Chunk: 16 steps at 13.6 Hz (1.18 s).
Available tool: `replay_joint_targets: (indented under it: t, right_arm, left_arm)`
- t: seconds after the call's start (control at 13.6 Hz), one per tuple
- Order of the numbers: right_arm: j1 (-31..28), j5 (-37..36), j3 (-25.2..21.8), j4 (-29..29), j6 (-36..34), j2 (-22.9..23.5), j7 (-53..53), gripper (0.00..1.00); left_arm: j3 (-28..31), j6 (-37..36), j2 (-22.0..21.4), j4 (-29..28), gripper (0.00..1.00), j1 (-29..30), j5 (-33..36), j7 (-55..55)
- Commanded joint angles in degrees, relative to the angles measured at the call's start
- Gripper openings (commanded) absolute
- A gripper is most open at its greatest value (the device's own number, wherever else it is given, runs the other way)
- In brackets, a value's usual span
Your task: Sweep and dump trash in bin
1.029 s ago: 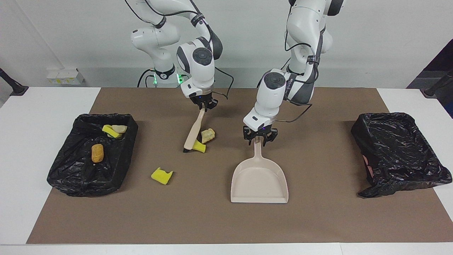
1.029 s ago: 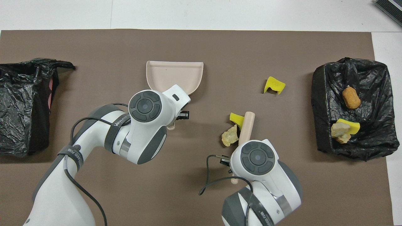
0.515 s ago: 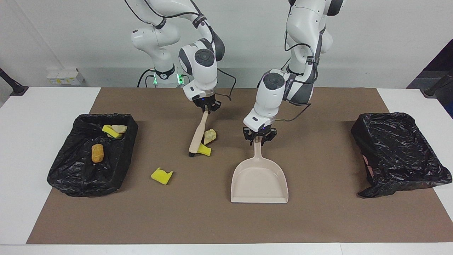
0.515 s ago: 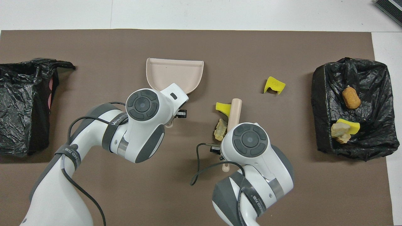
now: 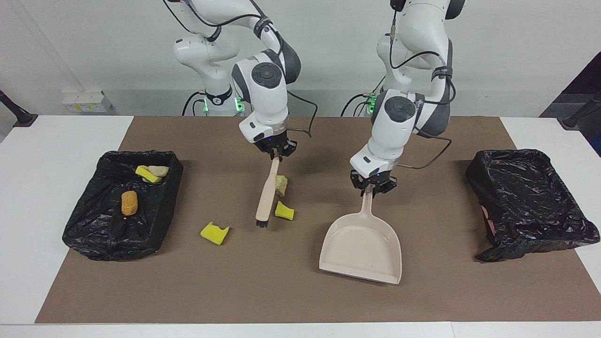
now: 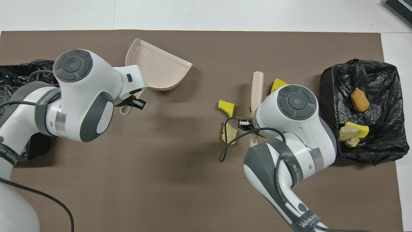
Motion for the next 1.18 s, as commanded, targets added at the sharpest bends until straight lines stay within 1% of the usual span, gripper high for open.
replay_joint_targets:
  t: [0.0, 0.15, 0.29, 0.37, 0.59, 0.74, 0.88, 1.03, 1.1]
  right_arm:
    - [-2.4, -1.2, 0.6, 2.6, -1.2, 1.4, -2.3, 0.0]
    - [-4.0, -1.6, 0.7, 2.7, -1.3, 1.4, -4.6, 0.0]
    - [-4.3, -2.3, 0.6, 2.7, -1.7, 1.4, -5.2, 0.0]
    - [-4.4, -4.2, 0.6, 2.7, -1.8, 1.4, -6.1, 0.0]
    - [-7.2, -5.2, 0.6, 2.3, -3.0, 1.3, -10.7, 0.0]
    - [-10.3, -5.6, 0.6, 1.7, -3.4, 1.3, -14.5, 0.0]
    - [-11.0, -6.8, 0.6, 1.7, -4.2, 1.3, -14.9, 0.0]
    - [-11.7, -7.1, 0.6, 1.5, -4.2, 1.2, -14.9, 0.0]
    - [-11.7, -7.2, 0.6, 1.5, -4.2, 1.2, -14.9, 0.0]
  left_arm:
    - [-0.5, -4.7, -2.8, -0.3, 0.0, 4.4, 0.0, 15.8]
    - [-0.5, -7.8, -3.5, -0.8, 0.0, 7.0, 0.0, 30.5]
    - [-0.3, -8.1, -4.9, -3.0, 0.0, 8.1, 0.0, 42.8]
    - [-0.4, -7.3, -6.1, -5.3, 0.0, 8.9, 0.1, 48.6]
    - [-0.3, -3.2, -8.5, -11.3, 0.0, 8.9, 0.5, 63.2]
    - [-0.4, -1.2, -8.7, -13.5, 0.0, 7.6, 0.6, 63.9]
    - [-0.4, -0.4, -8.7, -15.1, 0.0, 5.3, 3.0, 62.9]
    - [-0.5, 0.2, -8.5, -15.6, 0.0, 1.7, 7.1, 55.9]
    - [-0.5, 1.3, -8.3, -16.3, 0.0, 1.5, 8.1, 53.9]
